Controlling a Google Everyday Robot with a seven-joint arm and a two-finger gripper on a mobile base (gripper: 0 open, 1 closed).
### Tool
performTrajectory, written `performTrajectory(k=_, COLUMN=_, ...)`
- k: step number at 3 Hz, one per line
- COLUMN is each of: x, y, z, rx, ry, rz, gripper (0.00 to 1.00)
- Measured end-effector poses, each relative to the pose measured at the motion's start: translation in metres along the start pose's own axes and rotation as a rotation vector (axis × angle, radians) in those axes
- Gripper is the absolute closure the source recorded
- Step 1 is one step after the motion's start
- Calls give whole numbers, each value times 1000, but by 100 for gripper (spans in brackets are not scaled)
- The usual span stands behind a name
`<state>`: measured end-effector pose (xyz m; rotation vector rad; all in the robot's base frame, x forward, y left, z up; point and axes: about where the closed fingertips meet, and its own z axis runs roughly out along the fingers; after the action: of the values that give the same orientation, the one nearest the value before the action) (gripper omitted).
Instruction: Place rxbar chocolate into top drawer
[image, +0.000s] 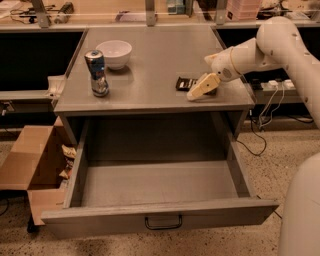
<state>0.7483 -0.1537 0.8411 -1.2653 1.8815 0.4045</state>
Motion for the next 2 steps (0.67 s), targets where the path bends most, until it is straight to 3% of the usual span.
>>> performTrajectory(k=1, x=11, y=-6, z=5, rx=8, ry=-11, rz=38, gripper=13)
performTrajectory(k=2, x=18, y=-9, z=4, rx=17, ry=-31, rz=60, gripper=36)
